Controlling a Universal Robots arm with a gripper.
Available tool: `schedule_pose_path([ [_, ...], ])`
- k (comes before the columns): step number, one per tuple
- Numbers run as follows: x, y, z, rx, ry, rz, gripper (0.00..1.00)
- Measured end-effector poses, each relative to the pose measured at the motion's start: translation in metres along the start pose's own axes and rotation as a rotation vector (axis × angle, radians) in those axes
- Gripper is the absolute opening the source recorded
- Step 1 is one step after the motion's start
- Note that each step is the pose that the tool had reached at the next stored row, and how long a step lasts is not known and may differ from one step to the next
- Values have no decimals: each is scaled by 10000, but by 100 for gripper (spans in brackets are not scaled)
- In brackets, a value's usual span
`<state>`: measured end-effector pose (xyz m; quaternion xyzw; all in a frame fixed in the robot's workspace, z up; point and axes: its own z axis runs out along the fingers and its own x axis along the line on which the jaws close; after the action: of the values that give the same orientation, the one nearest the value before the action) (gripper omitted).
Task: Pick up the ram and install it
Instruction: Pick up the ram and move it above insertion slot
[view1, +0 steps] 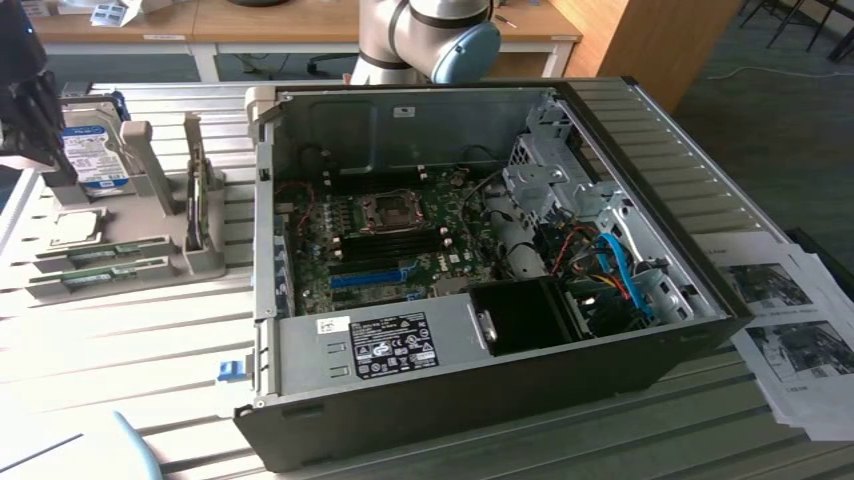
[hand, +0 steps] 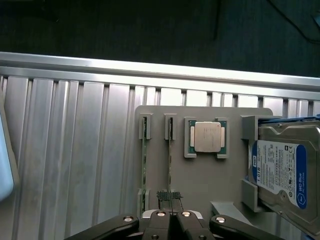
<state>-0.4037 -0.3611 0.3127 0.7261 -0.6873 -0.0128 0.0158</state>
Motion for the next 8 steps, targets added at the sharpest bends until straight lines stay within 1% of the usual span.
schedule_pose_path([
  [5, 0, 0, 27, -1, -12, 282, 9],
  [8, 0, 1, 30, -3, -12, 319, 9],
])
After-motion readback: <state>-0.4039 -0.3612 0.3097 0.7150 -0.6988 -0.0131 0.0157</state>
